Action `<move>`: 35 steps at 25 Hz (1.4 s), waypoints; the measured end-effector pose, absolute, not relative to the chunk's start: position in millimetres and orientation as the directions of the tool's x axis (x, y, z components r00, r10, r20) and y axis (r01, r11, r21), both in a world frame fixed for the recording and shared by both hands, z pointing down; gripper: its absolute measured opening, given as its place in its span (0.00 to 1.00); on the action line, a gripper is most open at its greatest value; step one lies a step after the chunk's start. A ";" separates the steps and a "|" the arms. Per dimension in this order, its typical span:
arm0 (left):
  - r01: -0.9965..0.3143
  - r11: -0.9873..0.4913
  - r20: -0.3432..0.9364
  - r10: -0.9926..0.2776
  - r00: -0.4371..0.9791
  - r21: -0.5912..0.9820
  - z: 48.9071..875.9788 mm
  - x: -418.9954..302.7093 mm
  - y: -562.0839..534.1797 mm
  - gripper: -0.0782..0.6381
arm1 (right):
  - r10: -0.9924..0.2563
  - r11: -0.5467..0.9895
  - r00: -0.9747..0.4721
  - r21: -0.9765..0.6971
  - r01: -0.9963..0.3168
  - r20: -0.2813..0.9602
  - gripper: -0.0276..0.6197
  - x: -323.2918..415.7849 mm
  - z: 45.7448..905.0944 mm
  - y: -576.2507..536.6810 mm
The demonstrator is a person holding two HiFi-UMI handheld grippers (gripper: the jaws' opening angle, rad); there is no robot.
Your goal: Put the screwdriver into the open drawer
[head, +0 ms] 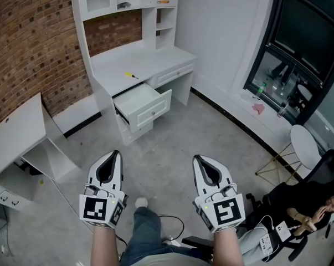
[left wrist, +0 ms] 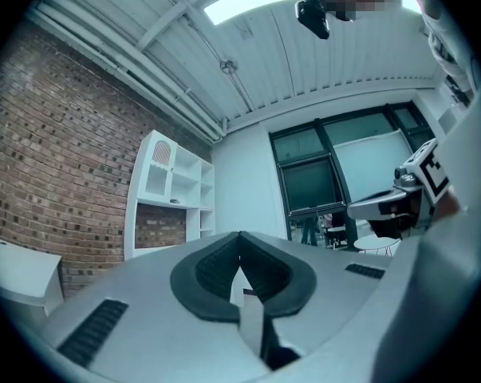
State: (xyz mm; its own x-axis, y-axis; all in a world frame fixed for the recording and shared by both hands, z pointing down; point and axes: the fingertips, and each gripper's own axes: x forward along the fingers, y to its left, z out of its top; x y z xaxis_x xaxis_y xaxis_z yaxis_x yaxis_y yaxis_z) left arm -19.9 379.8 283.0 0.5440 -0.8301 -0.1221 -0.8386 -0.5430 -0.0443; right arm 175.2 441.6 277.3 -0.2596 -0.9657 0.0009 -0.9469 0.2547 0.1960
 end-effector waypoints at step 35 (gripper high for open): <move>-0.875 -0.484 -0.076 -0.873 0.483 -0.001 316.9 -138.4 -45.4 0.13 | -0.946 0.323 -0.321 0.175 -0.930 0.039 0.06 58.2 286.6 -18.3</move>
